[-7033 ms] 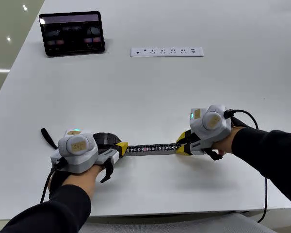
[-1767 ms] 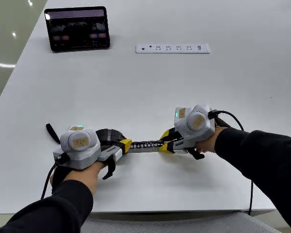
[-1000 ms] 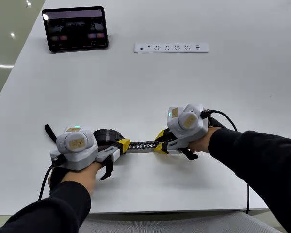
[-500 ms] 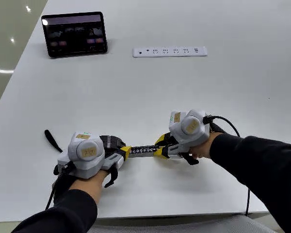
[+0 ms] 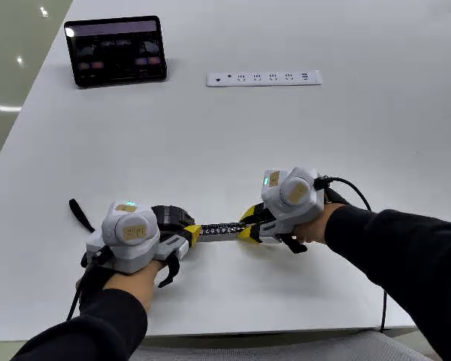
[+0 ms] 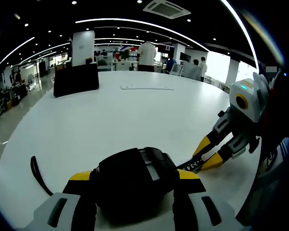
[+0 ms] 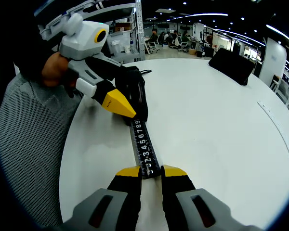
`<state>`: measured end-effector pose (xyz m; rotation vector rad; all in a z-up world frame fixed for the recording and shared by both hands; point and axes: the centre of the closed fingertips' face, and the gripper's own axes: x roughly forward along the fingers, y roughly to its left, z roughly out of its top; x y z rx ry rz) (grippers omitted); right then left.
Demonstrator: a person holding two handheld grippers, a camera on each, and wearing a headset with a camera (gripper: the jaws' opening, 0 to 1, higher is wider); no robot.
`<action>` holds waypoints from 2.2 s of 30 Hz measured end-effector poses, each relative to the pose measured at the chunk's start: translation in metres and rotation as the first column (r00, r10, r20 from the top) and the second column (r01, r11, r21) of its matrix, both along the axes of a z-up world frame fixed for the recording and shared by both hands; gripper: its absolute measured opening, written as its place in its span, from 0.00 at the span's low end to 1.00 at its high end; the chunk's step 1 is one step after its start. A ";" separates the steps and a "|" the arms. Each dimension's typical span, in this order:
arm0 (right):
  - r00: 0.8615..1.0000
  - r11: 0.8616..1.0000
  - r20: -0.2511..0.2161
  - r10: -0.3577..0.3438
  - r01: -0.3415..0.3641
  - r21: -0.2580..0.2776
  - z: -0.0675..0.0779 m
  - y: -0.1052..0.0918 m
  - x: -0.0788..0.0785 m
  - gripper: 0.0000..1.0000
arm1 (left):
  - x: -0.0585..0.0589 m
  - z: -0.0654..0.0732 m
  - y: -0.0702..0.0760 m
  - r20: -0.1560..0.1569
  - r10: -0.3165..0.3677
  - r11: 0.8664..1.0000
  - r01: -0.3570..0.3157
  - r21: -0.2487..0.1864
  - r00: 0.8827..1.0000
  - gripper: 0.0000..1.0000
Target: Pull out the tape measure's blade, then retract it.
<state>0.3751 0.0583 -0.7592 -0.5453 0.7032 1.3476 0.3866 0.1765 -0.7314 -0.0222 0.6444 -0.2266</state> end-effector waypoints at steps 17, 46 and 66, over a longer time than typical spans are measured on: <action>1.000 1.000 -0.007 0.006 -0.005 0.011 -0.001 0.006 0.000 0.11 | -0.001 0.000 -0.001 -0.006 0.016 1.000 -0.016 -0.018 1.000 0.63; 1.000 0.999 -0.003 0.018 -0.017 0.036 0.000 0.015 -0.001 0.11 | 0.000 0.003 0.001 -0.015 0.025 0.996 -0.026 -0.080 1.000 0.60; 1.000 0.998 -0.008 0.019 -0.019 0.052 0.000 0.034 -0.006 0.11 | 0.000 0.003 0.000 -0.012 0.006 0.996 -0.007 -0.087 1.000 0.60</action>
